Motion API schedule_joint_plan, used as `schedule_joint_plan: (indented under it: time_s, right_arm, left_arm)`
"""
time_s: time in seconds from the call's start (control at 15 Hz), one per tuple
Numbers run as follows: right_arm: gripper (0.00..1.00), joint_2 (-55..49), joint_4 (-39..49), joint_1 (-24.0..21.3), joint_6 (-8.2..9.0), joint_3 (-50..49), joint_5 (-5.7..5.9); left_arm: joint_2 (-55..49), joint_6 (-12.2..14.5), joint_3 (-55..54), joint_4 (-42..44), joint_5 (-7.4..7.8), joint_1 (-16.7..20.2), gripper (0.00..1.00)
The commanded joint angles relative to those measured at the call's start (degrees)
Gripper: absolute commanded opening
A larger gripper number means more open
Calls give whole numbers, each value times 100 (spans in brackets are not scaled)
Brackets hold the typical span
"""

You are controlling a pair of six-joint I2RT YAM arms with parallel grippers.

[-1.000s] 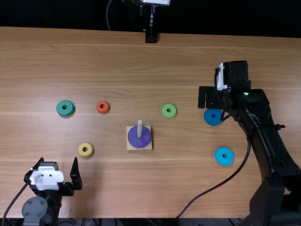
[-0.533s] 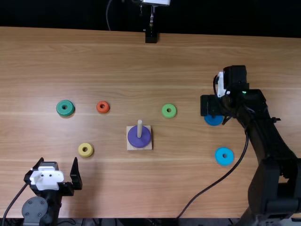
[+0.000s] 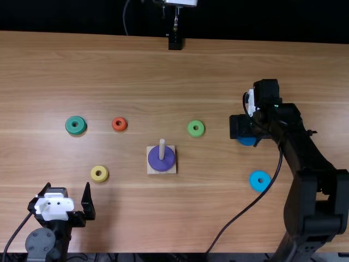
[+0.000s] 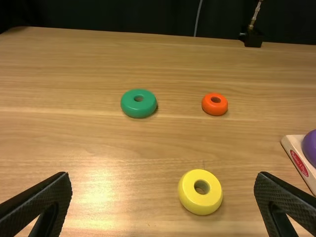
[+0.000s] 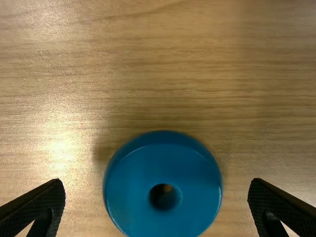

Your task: Build the Hanoi tower: stack the rings onto the peg from bottom to top in this color order: purple, dark blue, light blue, dark green, light green, yellow, orange.

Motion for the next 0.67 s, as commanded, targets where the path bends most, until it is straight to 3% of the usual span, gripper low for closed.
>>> schedule_joint_plan:
  time_s: [0.0,0.6]
  right_arm:
    - [100,135,0,-15,12,-25,-1]
    - [100,398,0,-15,12,27,-1]
  left_arm:
    - [-67,34,-604,-474,-9,29,100]
    - [-67,34,-604,-474,-9,29,100]
